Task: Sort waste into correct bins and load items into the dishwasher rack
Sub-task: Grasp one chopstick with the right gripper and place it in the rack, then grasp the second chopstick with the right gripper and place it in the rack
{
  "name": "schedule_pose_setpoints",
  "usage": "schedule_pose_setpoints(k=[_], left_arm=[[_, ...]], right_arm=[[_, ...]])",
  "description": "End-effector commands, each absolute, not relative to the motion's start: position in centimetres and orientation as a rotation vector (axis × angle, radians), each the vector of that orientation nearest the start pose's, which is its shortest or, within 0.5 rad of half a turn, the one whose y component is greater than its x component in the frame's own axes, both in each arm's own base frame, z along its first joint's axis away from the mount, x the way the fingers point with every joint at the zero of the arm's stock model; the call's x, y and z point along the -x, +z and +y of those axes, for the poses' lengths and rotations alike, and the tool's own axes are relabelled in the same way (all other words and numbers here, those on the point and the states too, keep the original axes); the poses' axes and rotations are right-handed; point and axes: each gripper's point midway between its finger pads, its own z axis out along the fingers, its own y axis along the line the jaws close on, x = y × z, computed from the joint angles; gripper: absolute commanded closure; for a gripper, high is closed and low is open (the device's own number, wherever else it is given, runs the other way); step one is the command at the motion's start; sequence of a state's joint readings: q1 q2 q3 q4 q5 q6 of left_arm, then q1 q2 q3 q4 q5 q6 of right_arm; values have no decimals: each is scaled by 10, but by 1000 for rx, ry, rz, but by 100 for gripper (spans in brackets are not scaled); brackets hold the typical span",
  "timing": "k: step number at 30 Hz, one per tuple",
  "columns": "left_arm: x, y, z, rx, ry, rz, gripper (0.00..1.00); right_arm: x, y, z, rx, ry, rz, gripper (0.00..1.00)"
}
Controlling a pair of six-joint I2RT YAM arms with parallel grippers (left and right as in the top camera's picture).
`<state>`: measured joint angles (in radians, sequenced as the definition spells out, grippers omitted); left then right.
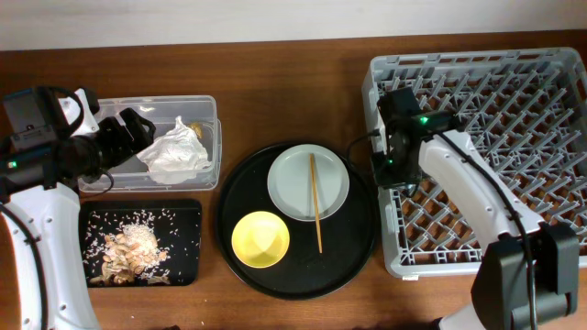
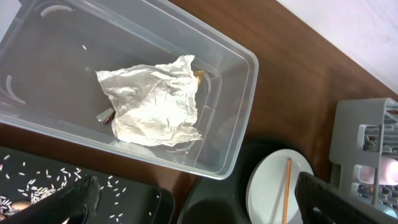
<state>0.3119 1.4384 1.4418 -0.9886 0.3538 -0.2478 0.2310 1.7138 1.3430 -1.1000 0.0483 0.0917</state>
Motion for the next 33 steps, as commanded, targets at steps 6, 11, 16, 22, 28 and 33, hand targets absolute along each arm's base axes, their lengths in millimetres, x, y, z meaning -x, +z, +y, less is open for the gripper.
schedule_pose_setpoints(k=[6, 11, 16, 22, 28, 33], left_arm=[[-361, 239, 56, 575, -416, 2455, 1], [-360, 239, 56, 575, -416, 2456, 1], [-360, 239, 56, 575, -416, 2456, 1], [-360, 239, 56, 575, -416, 2456, 1], [-360, 239, 56, 575, -416, 2456, 1], [-360, 239, 56, 575, -416, 2456, 1]], right_arm=[[-323, 208, 191, 417, 673, 2849, 1], [-313, 141, 240, 467, 476, 2822, 48], [-325, 81, 220, 277, 198, 2756, 48], [-330, 52, 225, 271, 240, 2698, 50], [-327, 16, 223, 282, 192, 2772, 65], [-325, 9, 222, 285, 179, 2790, 78]])
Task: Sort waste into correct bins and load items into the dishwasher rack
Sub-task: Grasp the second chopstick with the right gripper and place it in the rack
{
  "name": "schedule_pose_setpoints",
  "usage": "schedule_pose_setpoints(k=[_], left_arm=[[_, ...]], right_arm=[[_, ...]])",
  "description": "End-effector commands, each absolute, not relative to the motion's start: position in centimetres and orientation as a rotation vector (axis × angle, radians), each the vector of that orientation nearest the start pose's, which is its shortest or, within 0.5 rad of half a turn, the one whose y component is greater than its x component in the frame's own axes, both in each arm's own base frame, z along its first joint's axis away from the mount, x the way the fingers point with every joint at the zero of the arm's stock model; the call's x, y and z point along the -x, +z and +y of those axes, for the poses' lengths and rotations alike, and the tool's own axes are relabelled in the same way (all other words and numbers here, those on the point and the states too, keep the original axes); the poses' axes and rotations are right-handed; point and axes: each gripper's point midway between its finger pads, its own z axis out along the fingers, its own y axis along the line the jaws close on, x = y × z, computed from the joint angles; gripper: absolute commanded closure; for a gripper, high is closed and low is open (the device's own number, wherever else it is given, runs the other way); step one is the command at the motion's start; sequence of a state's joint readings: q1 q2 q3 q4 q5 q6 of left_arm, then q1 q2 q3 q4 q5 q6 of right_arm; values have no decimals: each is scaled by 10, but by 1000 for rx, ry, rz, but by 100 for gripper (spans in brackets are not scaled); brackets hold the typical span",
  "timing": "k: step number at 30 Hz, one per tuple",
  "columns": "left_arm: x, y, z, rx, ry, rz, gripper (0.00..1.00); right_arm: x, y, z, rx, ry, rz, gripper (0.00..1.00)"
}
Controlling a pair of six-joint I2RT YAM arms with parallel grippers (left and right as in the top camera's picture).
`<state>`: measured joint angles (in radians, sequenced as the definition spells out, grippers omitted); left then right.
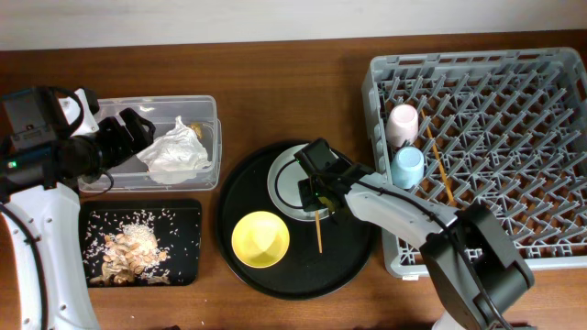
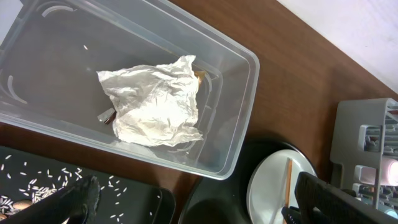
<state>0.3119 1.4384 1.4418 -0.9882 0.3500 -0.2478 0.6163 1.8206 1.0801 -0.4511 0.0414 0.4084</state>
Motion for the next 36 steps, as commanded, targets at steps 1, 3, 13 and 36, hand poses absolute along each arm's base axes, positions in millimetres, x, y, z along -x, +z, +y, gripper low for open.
schedule_pose_setpoints(k=[1, 3, 13, 36], left_arm=[[-360, 239, 56, 575, -416, 2456, 1], [-360, 239, 56, 575, -416, 2456, 1], [-361, 239, 56, 575, -416, 2455, 1], [-361, 239, 56, 575, -416, 2455, 1]], right_arm=[[-325, 6, 221, 286, 174, 2797, 78], [-325, 6, 222, 285, 174, 2796, 78], [-343, 54, 233, 346, 223, 2681, 96], [-412, 124, -64, 21, -84, 2750, 30]])
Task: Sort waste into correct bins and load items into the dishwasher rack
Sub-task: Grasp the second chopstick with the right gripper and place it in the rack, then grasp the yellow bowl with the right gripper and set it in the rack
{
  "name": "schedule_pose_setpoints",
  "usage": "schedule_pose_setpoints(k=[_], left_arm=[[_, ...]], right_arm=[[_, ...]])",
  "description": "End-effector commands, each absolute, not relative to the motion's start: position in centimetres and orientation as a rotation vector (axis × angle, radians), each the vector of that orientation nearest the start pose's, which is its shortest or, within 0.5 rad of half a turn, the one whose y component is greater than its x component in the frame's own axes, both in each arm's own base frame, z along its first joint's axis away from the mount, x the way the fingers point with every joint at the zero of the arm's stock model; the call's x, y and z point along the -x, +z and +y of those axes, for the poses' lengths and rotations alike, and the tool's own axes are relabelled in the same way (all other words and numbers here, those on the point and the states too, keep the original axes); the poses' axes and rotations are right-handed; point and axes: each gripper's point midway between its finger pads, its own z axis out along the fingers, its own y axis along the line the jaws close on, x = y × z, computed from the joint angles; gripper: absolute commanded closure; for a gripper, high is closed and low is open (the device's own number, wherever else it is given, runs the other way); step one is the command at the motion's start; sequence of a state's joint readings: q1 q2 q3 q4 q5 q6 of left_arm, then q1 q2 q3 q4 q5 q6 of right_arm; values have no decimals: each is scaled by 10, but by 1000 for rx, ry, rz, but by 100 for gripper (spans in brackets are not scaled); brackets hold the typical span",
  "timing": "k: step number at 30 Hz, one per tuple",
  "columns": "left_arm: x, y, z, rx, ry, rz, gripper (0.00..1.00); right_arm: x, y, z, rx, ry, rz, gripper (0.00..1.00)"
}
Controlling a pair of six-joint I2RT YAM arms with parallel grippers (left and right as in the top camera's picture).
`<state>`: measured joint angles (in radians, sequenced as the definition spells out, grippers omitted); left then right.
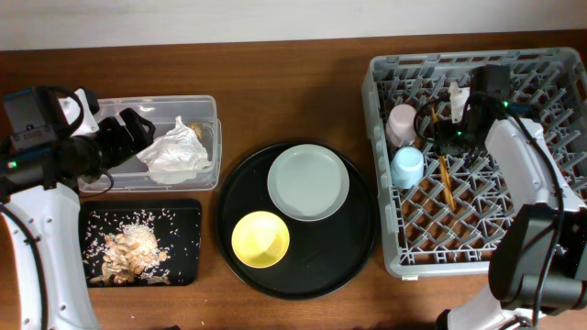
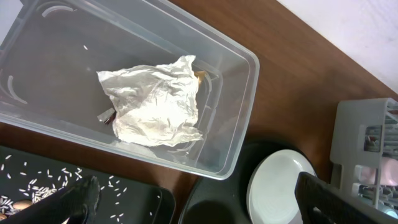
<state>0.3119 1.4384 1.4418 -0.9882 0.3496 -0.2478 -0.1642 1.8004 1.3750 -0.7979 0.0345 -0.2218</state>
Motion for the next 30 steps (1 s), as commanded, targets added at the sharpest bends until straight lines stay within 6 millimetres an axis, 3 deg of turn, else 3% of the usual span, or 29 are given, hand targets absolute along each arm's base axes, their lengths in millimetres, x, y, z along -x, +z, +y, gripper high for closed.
schedule_pose_setpoints(k=[1, 2, 4, 6, 10, 17, 20, 24, 28, 30], left_arm=[[-360, 239, 56, 575, -416, 2456, 1], [-360, 239, 56, 575, -416, 2456, 1], [-360, 239, 56, 575, -416, 2456, 1], [-360, 239, 56, 575, -416, 2456, 1], [-360, 239, 56, 575, -416, 2456, 1], [-361, 239, 56, 575, -416, 2455, 1], [-360, 239, 56, 575, -416, 2456, 1], [-360, 239, 56, 575, -416, 2456, 1], [-360, 239, 56, 575, -416, 2456, 1], [-360, 239, 56, 575, -416, 2456, 1]], right_arm=[[-407, 149, -49, -34, 42, 2747, 30], [-387, 182, -13, -19, 311, 2766, 29], [-356, 199, 19, 21, 489, 2821, 28], [-327, 197, 53, 142, 537, 2918, 28], [-299, 196, 132, 493, 577, 2944, 28], [-247, 200, 273, 931, 647, 2772, 27], [-217, 179, 332, 1170, 622, 2679, 27], [-178, 131, 371, 1388, 580, 2702, 27], [-170, 76, 373, 1467, 419, 2793, 34], [-169, 51, 372, 1483, 376, 2848, 43]])
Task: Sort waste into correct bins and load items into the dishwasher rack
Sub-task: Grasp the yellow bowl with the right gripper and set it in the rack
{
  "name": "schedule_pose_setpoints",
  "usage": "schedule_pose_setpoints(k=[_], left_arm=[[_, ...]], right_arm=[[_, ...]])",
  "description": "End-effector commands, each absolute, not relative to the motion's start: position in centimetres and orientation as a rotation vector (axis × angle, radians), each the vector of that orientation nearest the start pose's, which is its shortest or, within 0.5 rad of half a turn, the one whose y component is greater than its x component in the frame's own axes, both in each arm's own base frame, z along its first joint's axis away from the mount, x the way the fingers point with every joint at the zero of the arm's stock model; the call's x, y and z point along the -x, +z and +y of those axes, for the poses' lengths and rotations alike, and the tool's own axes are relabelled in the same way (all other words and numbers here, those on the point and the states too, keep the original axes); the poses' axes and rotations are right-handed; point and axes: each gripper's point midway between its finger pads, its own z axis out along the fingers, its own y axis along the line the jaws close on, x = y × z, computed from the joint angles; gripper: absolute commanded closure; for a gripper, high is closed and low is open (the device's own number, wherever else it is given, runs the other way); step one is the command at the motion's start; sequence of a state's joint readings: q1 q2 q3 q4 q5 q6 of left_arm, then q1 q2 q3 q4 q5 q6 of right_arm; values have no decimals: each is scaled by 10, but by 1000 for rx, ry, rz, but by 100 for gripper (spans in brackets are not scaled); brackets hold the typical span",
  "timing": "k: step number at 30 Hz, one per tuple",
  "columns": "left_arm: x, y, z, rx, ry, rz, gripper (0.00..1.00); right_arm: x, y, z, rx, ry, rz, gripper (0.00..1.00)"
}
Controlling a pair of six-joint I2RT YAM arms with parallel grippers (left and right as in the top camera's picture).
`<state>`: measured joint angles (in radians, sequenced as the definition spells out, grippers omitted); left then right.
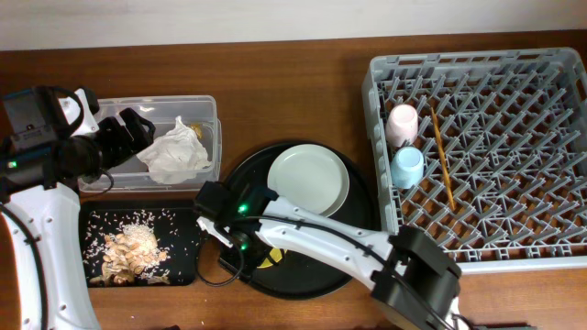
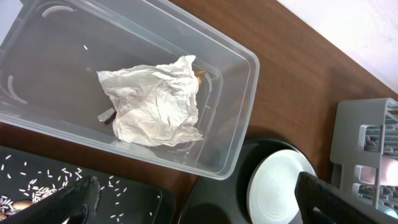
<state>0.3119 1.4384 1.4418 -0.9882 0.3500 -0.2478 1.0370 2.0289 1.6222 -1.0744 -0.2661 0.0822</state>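
On the round black tray (image 1: 348, 246) lies a bare white plate (image 1: 308, 181), also seen in the left wrist view as the plate (image 2: 278, 188). Only a sliver of the yellow bowl (image 1: 267, 260) shows, because my right gripper (image 1: 229, 243) and its arm cover it; its jaws are hidden. The grey dishwasher rack (image 1: 477, 261) holds a pink cup (image 1: 402, 124), a blue cup (image 1: 407, 167) and wooden chopsticks (image 1: 441, 156). My left gripper (image 1: 128, 128) hangs open over the clear bin (image 2: 245, 81), which contains crumpled white paper (image 2: 152, 106).
A rectangular black tray (image 1: 183, 213) with rice and food scraps sits in front of the clear bin. The right arm stretches from the table's front edge across the round tray. The rack's corner (image 2: 364, 143) shows at the right of the left wrist view.
My right gripper was in the rack by the chopsticks and is now at the yellow bowl on the round tray's left side. The chopsticks lie in the rack. The left arm is unchanged.
A chopstick lay across the white plate while my right gripper was at the rack's left edge. Then the gripper was at the chopstick on the plate. Then it was in the rack and the plate was bare. Now it covers the yellow bowl.
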Motion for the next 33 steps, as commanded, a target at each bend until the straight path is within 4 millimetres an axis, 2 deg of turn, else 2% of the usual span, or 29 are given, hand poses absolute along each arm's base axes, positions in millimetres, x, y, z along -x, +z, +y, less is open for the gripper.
schedule_pose_setpoints(k=[1, 2, 4, 6, 7, 8, 10, 11, 13, 15, 16, 17, 18, 19, 20, 21, 22, 24, 26, 28, 29, 30, 32, 33], left_arm=[[-361, 239, 56, 575, -416, 2455, 1], [-360, 239, 56, 575, -416, 2456, 1], [-361, 239, 56, 575, -416, 2455, 1], [-360, 239, 56, 575, -416, 2456, 1], [-360, 239, 56, 575, -416, 2456, 1], [-360, 239, 56, 575, -416, 2456, 1], [-360, 239, 56, 575, -416, 2456, 1], [-360, 239, 56, 575, -416, 2456, 1], [-360, 239, 56, 575, -416, 2456, 1], [-360, 239, 56, 575, -416, 2456, 1], [-360, 239, 56, 575, -416, 2456, 1], [-360, 239, 56, 575, -416, 2456, 1], [-360, 239, 56, 575, -416, 2456, 1], [-360, 239, 56, 575, -416, 2456, 1], [-360, 239, 56, 575, -416, 2456, 1], [-361, 239, 56, 575, -416, 2455, 1], [-360, 239, 56, 575, -416, 2456, 1], [-360, 239, 56, 575, -416, 2456, 1], [-360, 239, 56, 575, -416, 2456, 1], [-360, 239, 56, 575, -416, 2456, 1], [-360, 239, 56, 575, -416, 2456, 1], [-360, 239, 56, 575, -416, 2456, 1], [-360, 239, 56, 575, -416, 2456, 1], [-360, 239, 56, 575, -416, 2456, 1]], right_arm=[[-169, 44, 372, 1486, 367, 2860, 45], [-170, 42, 373, 1486, 366, 2861, 47], [-171, 35, 375, 1486, 366, 2860, 62], [-171, 31, 374, 1489, 358, 2870, 68], [-170, 31, 373, 1489, 354, 2875, 78], [-170, 31, 372, 1489, 353, 2878, 81], [-167, 31, 367, 1495, 335, 2901, 82], [-165, 35, 365, 1498, 327, 2919, 96], [-170, 53, 368, 1485, 343, 2904, 96], [-183, 122, 366, 1473, 419, 2792, 96], [-186, 146, 359, 1482, 440, 2743, 96], [-190, 173, 348, 1459, 467, 2694, 96], [-200, 212, 324, 1375, 501, 2639, 96], [-208, 234, 304, 1315, 512, 2609, 96], [-217, 257, 274, 1255, 510, 2578, 96], [-225, 273, 249, 1171, 510, 2571, 96], [-230, 291, 211, 1106, 526, 2550, 96], [-226, 312, 175, 1050, 702, 2507, 96], [-237, 313, 130, 878, 748, 2548, 96], [-252, 302, 83, 632, 821, 2571, 96], [-259, 296, 66, 478, 900, 2571, 96], [-262, 289, 53, 399, 990, 2529, 96], [-266, 262, 34, 256, 1142, 2457, 96], [-269, 237, 25, 149, 1230, 2431, 96]])
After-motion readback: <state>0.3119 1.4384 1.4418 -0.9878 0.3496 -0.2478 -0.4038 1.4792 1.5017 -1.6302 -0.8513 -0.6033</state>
